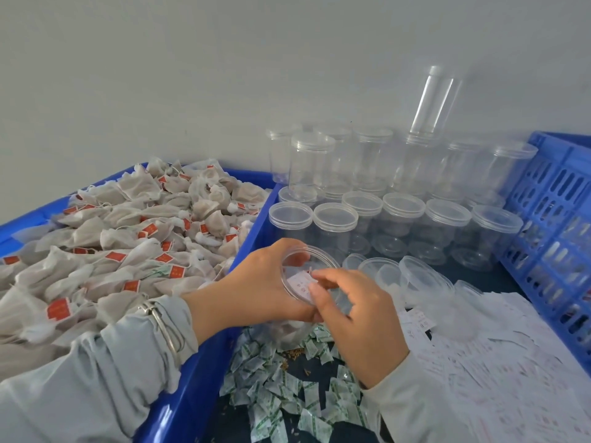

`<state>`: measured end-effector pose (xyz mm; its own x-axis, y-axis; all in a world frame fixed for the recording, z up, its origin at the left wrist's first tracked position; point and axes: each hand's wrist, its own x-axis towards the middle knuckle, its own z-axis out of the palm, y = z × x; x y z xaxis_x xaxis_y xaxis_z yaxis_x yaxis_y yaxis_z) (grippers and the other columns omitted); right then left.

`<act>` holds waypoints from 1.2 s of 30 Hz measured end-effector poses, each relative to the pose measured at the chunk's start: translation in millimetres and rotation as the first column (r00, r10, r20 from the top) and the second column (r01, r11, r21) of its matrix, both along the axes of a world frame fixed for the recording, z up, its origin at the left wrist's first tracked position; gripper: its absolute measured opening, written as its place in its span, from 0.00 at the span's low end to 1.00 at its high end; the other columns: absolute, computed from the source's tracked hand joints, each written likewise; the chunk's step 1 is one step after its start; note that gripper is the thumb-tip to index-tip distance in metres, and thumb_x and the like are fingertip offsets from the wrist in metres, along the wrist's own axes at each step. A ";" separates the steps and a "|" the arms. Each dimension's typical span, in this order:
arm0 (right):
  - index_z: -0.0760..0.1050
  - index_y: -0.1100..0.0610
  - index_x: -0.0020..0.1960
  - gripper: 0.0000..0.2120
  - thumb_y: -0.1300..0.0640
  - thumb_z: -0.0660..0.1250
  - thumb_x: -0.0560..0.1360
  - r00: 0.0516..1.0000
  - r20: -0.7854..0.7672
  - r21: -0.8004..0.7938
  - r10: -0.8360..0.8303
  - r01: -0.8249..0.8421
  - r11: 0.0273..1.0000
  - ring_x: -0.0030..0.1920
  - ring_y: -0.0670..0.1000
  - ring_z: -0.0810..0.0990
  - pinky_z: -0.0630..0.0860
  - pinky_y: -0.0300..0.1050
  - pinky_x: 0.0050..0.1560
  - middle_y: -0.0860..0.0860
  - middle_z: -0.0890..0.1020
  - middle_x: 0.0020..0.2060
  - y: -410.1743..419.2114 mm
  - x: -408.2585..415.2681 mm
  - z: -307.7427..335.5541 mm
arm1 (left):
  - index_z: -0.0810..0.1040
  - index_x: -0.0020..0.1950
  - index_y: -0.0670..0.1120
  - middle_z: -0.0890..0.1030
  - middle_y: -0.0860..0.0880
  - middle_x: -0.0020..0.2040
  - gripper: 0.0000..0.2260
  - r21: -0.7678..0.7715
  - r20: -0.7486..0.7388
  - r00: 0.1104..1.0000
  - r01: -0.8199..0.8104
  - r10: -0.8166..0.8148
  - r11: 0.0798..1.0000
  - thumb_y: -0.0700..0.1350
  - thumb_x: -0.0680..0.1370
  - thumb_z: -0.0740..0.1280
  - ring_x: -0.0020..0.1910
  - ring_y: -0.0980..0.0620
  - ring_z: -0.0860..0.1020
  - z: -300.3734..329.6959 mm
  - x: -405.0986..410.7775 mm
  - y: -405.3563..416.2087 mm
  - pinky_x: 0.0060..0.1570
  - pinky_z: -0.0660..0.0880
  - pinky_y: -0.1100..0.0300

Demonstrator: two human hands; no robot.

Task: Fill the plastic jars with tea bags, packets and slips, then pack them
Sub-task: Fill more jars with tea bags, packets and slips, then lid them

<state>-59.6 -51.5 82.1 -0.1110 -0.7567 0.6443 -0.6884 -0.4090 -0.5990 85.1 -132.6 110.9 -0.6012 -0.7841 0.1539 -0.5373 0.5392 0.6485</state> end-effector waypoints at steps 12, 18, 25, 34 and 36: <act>0.81 0.59 0.47 0.13 0.54 0.74 0.65 0.895 -0.419 0.055 0.155 -0.145 0.988 0.52 0.48 0.77 0.67 0.34 0.57 0.50 0.83 0.47 10.5 -23.9 5.4 | 0.69 0.66 0.55 0.76 0.63 0.58 0.42 0.103 -0.083 0.996 0.047 -0.038 0.994 0.61 0.56 0.79 0.58 0.70 0.72 3.0 1.1 5.1 0.60 0.69 0.67; 0.80 0.57 0.44 0.13 0.48 0.66 0.71 0.920 -0.380 -0.048 0.093 -0.120 0.992 0.46 0.44 0.74 0.70 0.35 0.49 0.48 0.79 0.44 25.1 -28.1 26.1 | 0.67 0.68 0.57 0.77 0.60 0.60 0.47 0.156 -0.266 0.960 0.129 -0.084 0.979 0.68 0.52 0.75 0.61 0.65 0.73 14.5 -3.3 19.4 0.63 0.70 0.62; 0.78 0.57 0.43 0.11 0.49 0.66 0.71 0.926 -0.372 -0.057 0.071 -0.099 0.993 0.43 0.44 0.73 0.70 0.38 0.46 0.45 0.77 0.39 46.7 -48.2 57.2 | 0.62 0.72 0.54 0.73 0.60 0.66 0.48 0.251 -0.440 0.884 0.294 -0.162 0.922 0.68 0.57 0.75 0.67 0.60 0.70 18.1 -8.4 35.2 0.66 0.69 0.58; 0.81 0.60 0.43 0.08 0.56 0.72 0.68 0.926 -0.329 -0.233 -0.186 0.112 0.966 0.41 0.43 0.74 0.72 0.36 0.45 0.45 0.77 0.38 88.4 -107.8 107.9 | 0.72 0.60 0.57 0.79 0.66 0.55 0.25 0.219 -0.446 0.894 0.168 -0.054 0.961 0.51 0.63 0.69 0.56 0.66 0.76 17.2 -29.2 39.9 0.48 0.75 0.72; 0.81 0.60 0.43 0.08 0.56 0.72 0.68 0.927 -0.318 -0.227 -0.197 0.127 0.966 0.38 0.41 0.72 0.71 0.34 0.42 0.44 0.76 0.36 97.0 -120.5 121.4 | 0.74 0.59 0.57 0.80 0.66 0.55 0.24 0.188 -0.425 0.899 0.196 -0.100 0.963 0.52 0.63 0.70 0.55 0.66 0.77 21.8 -41.7 42.5 0.45 0.74 0.75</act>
<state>-180.1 45.5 203.5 0.0281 -0.5989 0.8004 -0.9011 -0.3617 -0.2390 43.4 -90.1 132.7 -0.6342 -0.7334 0.2448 -0.1244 0.4093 0.9039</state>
